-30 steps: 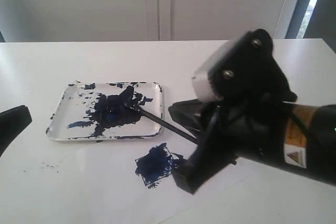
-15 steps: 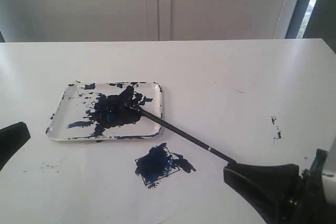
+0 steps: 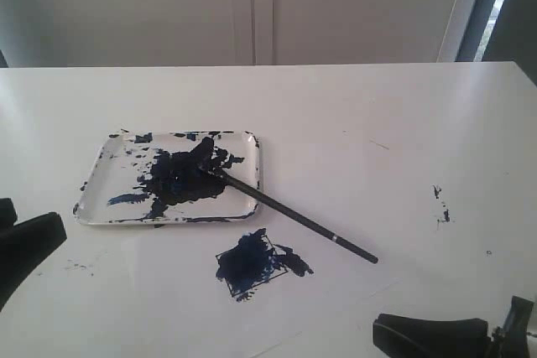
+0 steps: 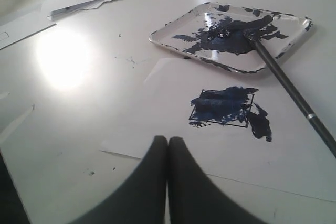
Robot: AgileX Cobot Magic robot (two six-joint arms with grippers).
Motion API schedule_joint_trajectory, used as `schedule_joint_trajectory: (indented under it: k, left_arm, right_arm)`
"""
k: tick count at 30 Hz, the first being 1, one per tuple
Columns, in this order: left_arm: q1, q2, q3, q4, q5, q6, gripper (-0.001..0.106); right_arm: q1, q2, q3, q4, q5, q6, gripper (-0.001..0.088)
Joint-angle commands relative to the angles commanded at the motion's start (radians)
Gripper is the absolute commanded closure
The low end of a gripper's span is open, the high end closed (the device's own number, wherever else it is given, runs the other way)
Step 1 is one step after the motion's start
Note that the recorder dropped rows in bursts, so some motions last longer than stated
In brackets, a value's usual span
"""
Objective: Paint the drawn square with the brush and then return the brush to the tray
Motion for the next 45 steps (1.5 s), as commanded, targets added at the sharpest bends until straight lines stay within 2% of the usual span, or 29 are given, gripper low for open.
schedule_joint_trajectory:
  k: [10, 27, 32, 45]
  left_arm:
    - [0.0, 0.0, 0.0, 0.0, -0.018, 0.0, 0.03]
    - [0.0, -0.004, 0.0, 0.0, -0.016, 0.0, 0.03]
    - [0.0, -0.043, 0.0, 0.0, -0.016, 0.0, 0.03]
    - [0.0, -0.255, 0.0, 0.0, -0.016, 0.0, 0.03]
  right_arm:
    - [0.0, 0.0, 0.0, 0.0, 0.0, 0.0, 0.0868]
    - [-0.002, -0.35, 0.0, 0.0, 0.003, 0.0, 0.0868]
    - [-0.031, -0.426, 0.0, 0.0, 0.003, 0.0, 0.0868]
    - [-0.141, -0.553, 0.0, 0.0, 0.007, 0.0, 0.0868]
